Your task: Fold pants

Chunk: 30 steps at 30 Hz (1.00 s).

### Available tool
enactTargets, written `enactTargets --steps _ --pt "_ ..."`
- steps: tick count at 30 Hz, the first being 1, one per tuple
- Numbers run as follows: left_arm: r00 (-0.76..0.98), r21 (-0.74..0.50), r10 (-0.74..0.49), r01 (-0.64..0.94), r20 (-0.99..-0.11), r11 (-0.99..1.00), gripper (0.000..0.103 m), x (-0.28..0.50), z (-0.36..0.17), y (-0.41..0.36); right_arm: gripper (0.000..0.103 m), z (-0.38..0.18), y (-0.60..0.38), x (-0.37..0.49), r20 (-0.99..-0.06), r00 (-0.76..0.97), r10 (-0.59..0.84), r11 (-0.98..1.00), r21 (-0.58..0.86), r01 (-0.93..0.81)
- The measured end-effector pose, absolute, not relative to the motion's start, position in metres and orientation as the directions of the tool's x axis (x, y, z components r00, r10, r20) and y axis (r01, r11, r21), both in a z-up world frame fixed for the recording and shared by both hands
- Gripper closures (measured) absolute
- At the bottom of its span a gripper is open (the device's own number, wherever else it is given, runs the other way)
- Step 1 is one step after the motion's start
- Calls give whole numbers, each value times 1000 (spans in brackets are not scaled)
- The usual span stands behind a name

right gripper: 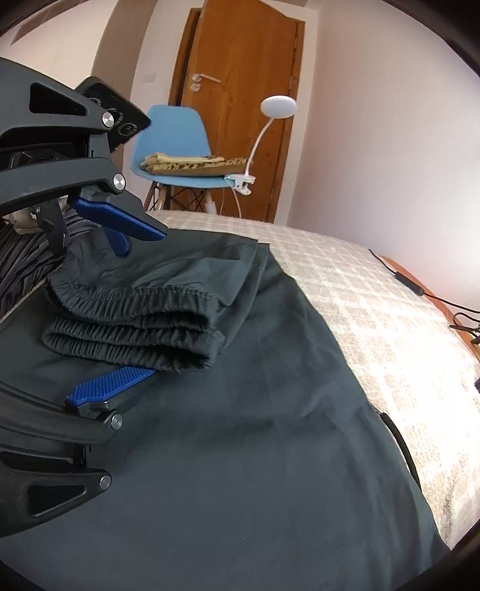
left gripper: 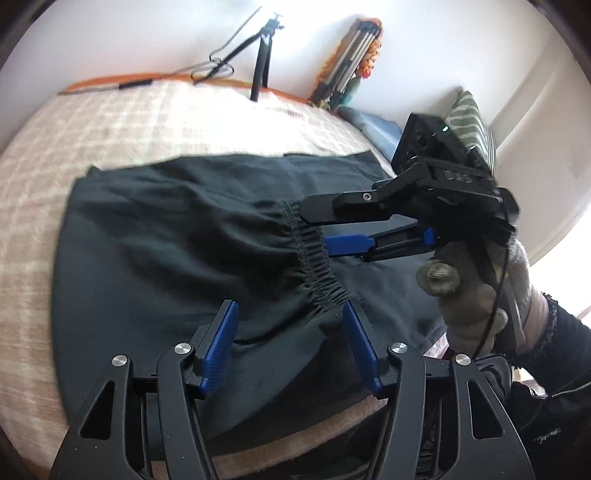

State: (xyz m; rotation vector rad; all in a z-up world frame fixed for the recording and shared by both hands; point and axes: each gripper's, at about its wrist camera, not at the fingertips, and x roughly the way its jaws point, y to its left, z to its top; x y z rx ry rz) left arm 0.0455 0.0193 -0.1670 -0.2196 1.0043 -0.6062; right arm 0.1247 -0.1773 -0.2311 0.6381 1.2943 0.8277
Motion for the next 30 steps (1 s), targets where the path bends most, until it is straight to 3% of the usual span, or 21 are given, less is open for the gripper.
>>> enactTargets --steps 10,12,15,17,24,30 --pt "325 -476 -604 394 -728 786 45 47 -177 6 34 -228 -164 118 -625 90 775 628 749 -211" --pt "349 -457 -589 393 -729 798 45 44 -167 13 45 -223 -154 116 -682 111 723 684 684 -255" --pt "410 -416 -553 380 -725 826 45 37 -146 33 73 -217 -138 111 -750 134 648 743 585 -325" --pt "461 -383 -518 359 -720 851 45 32 -130 52 83 -214 -133 109 -758 140 637 748 564 -349" --pt "617 -329 -400 231 -678 915 45 17 -80 111 87 -181 -139 97 -754 201 626 740 493 -458" --pt "656 -279 -368 241 -659 930 45 18 -57 98 87 -147 -176 94 -753 252 608 754 448 -481"
